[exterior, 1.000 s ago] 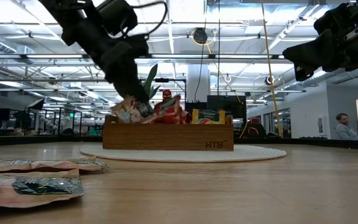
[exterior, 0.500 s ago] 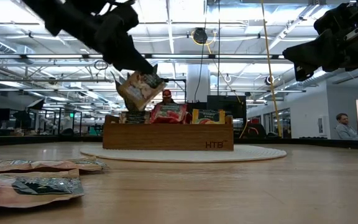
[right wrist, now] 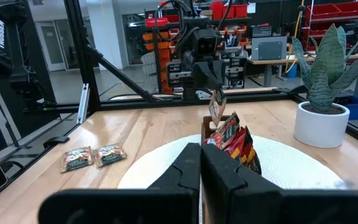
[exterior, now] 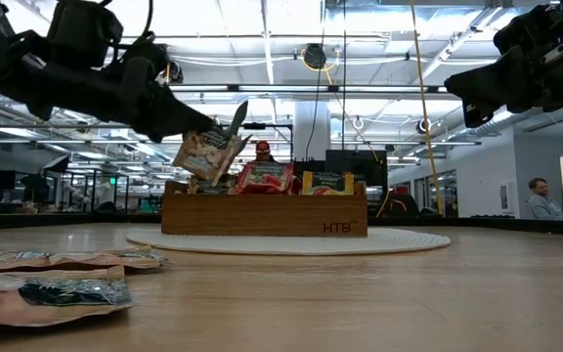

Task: Pick & Place Tea
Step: Put the brown tea bag into the left section of the wooden organizer

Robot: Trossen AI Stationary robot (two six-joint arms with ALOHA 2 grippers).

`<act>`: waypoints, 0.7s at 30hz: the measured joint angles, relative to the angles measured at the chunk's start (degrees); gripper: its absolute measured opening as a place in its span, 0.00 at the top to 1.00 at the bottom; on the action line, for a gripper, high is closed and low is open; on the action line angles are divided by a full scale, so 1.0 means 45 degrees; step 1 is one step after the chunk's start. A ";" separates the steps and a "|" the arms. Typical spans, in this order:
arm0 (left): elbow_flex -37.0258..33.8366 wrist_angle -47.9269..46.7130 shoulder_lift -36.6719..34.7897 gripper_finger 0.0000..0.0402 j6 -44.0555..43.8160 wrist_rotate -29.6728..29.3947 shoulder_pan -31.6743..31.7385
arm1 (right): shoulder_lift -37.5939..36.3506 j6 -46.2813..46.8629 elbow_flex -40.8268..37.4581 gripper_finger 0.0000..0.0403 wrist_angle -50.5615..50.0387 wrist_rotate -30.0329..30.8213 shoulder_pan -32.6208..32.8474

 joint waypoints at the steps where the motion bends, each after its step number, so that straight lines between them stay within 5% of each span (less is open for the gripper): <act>1: -0.0093 0.0128 0.0000 1.00 0.0005 0.0000 0.0000 | 0.0002 0.0000 0.0000 0.99 0.0000 0.0000 0.0002; 21: -0.0155 0.0198 0.0787 1.00 0.0024 -0.0437 -0.0005 | 0.0002 0.0000 0.0000 0.99 0.0000 0.0000 0.0000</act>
